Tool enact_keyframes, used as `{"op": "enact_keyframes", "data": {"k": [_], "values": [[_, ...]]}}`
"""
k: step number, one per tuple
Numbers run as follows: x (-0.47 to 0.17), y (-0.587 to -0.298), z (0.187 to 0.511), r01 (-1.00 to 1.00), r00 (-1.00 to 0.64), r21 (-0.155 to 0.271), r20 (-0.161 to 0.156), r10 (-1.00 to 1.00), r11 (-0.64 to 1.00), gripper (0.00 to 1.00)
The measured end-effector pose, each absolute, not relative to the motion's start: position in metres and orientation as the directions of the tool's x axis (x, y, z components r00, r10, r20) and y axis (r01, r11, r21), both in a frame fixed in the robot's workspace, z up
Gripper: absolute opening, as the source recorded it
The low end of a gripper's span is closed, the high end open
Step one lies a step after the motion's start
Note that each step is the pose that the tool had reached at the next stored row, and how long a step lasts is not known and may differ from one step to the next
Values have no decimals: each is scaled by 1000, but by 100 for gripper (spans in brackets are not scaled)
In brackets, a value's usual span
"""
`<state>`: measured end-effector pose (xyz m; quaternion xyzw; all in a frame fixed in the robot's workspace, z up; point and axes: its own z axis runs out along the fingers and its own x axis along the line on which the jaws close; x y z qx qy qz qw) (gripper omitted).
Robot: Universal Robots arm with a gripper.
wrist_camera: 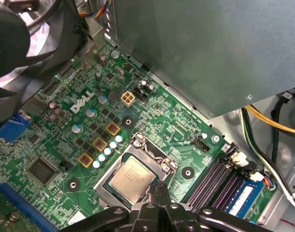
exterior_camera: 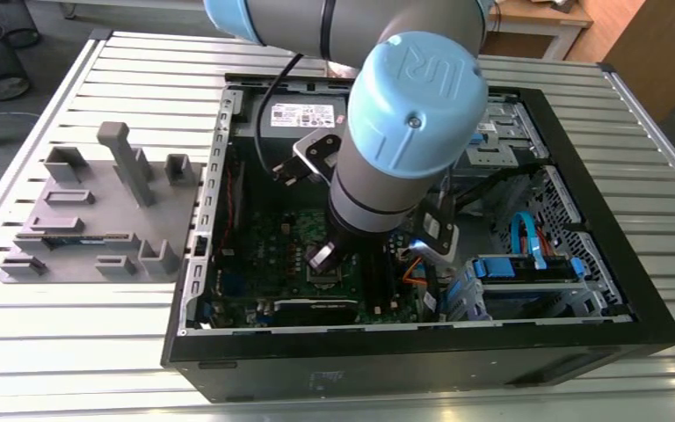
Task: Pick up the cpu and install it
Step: 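Install the first cpu locking lever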
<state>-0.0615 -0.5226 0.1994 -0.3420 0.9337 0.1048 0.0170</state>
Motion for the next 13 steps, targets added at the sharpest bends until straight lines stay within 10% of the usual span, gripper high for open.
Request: {"op": "enact_keyframes", "data": {"k": [13], "values": [[-61, -523, 190, -642, -765, 184, -103, -635, 744, 11]]}}
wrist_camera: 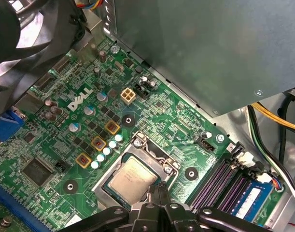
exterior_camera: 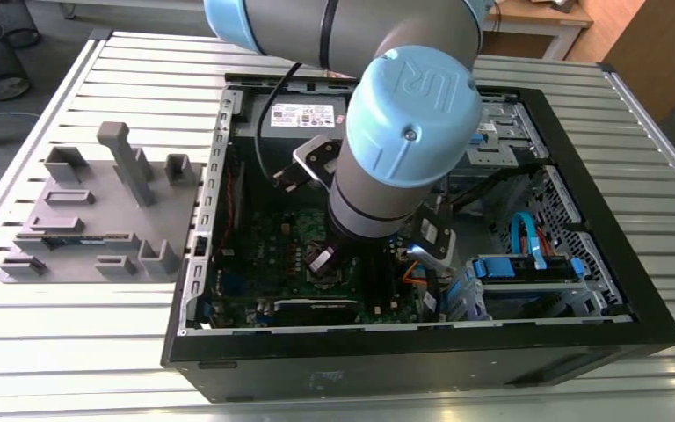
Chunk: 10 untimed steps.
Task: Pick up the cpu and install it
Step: 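Install the first cpu locking lever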
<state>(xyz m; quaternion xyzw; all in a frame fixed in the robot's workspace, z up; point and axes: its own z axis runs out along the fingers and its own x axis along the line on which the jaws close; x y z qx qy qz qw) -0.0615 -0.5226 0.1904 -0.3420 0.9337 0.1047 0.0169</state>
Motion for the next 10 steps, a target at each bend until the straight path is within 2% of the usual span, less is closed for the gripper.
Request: {"op": "enact_keyframes", "data": {"k": [10], "values": [[-61, -529, 190, -642, -765, 184, -103, -635, 744, 11]]}}
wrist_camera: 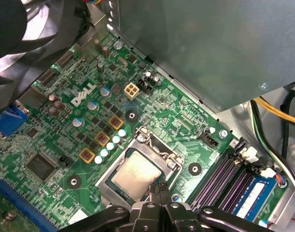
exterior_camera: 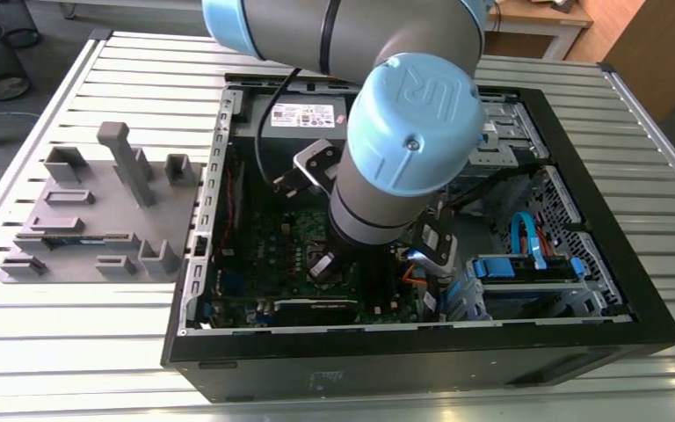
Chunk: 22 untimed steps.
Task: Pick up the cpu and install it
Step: 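Install the first cpu locking lever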
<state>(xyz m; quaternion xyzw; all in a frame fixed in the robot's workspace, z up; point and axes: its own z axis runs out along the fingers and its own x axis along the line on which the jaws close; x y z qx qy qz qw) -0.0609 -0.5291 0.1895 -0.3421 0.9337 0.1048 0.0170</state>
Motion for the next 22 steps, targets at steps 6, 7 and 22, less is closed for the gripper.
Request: {"op": "enact_keyframes", "data": {"k": [6, 7, 22], "values": [[-60, -534, 188, -642, -765, 184, -103, -635, 744, 11], [-59, -535, 188, -642, -766, 184, -103, -635, 744, 11], [-57, -540, 186, -642, -766, 184, -103, -635, 744, 11]]}}
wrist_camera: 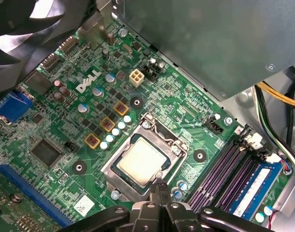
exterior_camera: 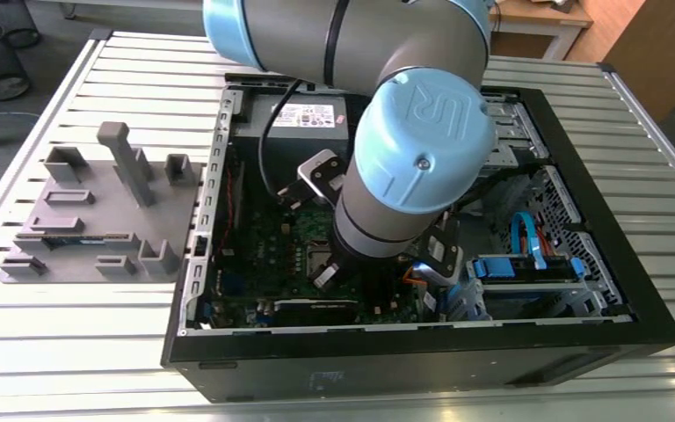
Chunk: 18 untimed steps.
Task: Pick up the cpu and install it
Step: 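Install the first cpu locking lever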
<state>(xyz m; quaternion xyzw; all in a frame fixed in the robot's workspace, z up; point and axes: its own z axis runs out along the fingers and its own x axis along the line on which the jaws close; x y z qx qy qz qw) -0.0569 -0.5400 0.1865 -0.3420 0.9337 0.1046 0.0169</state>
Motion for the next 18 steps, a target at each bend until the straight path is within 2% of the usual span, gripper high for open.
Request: {"op": "enact_keyframes", "data": {"k": [18], "values": [[-53, -544, 185, -642, -765, 186, -105, -635, 744, 11]]}}
